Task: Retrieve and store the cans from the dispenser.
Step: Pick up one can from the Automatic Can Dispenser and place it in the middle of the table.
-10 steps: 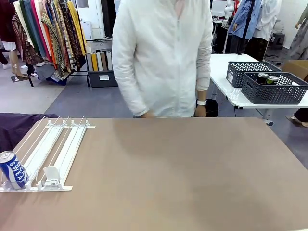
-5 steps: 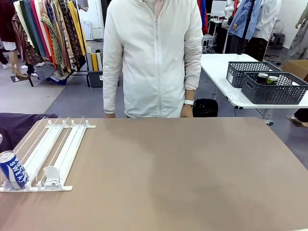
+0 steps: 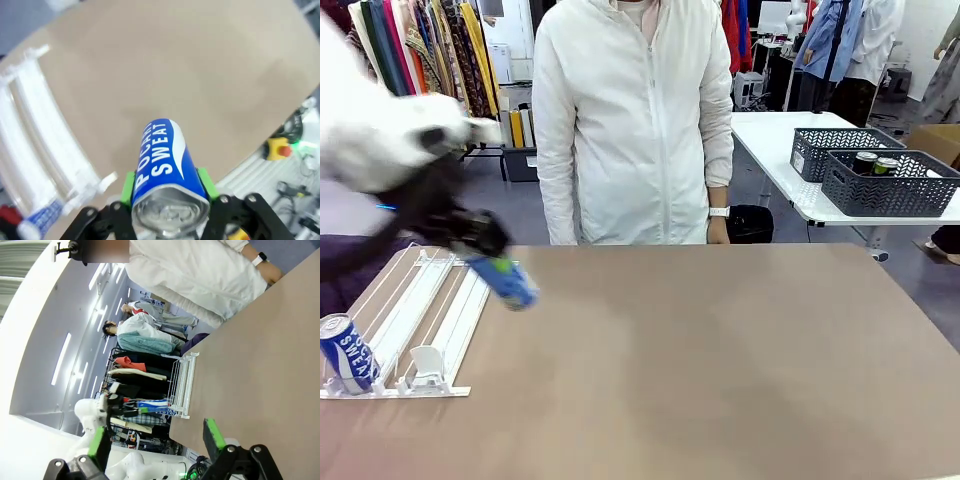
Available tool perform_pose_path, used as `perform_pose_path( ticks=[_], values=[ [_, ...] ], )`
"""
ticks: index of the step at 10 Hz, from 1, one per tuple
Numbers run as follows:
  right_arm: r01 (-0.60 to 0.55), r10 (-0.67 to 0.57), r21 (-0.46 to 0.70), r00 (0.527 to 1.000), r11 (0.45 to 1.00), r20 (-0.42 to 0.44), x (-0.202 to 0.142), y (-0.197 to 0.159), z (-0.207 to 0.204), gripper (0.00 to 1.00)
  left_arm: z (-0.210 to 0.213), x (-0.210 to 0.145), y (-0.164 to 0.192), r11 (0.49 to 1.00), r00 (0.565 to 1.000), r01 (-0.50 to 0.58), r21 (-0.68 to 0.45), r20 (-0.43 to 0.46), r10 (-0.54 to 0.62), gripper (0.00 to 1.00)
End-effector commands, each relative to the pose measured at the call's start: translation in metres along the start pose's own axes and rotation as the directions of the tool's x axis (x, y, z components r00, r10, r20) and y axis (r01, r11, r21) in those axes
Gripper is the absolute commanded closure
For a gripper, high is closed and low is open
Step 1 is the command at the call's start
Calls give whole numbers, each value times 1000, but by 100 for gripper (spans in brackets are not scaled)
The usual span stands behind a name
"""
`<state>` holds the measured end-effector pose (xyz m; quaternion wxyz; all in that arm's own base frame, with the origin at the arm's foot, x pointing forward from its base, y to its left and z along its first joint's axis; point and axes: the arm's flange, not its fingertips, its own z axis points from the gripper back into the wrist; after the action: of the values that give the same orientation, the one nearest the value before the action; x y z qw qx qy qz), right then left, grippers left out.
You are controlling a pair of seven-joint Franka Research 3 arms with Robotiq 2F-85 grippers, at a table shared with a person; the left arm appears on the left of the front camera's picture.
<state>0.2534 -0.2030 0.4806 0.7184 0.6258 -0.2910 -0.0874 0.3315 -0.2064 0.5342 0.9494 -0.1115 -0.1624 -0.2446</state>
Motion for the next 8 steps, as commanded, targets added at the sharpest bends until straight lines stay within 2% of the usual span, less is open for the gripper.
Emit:
perform_pose_path(
  ticks=[1, 4, 5, 6, 8],
  values=[
    [-24, 24, 18, 1000, 1000, 11, 2, 1, -1, 0, -49, 81, -23, 998, 990, 30, 61, -141, -21, 100],
    [-24, 24, 18, 1000, 1000, 11, 2, 1, -1, 0, -142, 129, -86, 990, 976, 89, 112, -206, -65, 100],
    [-24, 24, 18, 1000, 1000, 11, 2, 1, -1, 0, -157, 133, -97, 982, 978, 107, 158, -195, -75, 100],
    [-24, 24, 18, 1000, 1000, 11, 2, 1, -1, 0, -173, 135, -110, 984, 972, 123, 132, -218, -92, 100],
    [-24, 24, 18, 1000, 1000, 11, 2, 1, -1, 0, -199, 133, -124, 978, 971, 146, 147, -210, -114, 100]
  ],
)
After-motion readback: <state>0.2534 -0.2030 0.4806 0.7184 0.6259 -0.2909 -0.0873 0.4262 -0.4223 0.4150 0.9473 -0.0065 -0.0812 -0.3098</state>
